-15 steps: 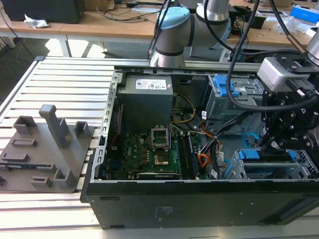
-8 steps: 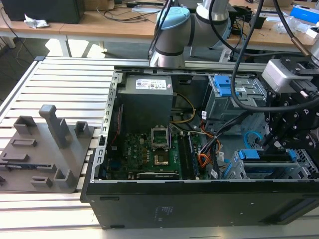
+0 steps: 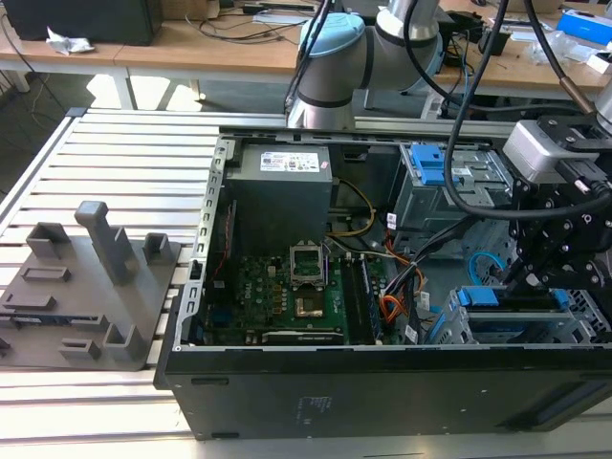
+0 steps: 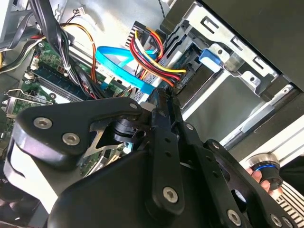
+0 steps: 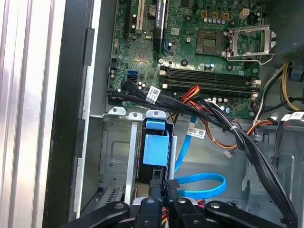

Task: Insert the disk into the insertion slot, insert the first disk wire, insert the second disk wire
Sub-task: 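Insert the second disk wire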

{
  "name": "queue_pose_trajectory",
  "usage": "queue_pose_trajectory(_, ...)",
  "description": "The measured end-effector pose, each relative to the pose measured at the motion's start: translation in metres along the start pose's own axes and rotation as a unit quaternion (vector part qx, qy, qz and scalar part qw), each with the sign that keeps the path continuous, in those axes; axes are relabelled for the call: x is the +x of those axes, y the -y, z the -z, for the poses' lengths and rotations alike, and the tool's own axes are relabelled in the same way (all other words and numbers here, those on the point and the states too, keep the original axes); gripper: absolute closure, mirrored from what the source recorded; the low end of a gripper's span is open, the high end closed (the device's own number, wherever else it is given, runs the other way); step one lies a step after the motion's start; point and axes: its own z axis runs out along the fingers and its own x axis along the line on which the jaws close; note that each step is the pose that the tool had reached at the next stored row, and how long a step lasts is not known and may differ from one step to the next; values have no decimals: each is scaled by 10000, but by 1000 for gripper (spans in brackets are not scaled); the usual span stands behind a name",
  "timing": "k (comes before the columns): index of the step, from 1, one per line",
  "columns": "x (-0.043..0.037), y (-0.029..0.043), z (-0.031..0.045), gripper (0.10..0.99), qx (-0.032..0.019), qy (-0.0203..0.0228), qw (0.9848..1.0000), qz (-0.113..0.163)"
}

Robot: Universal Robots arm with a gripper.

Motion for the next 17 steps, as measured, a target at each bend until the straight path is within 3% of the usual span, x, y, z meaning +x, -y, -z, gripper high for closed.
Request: queue_pose_trajectory(17,15,6,-17,925,-2,9,9999,-162)
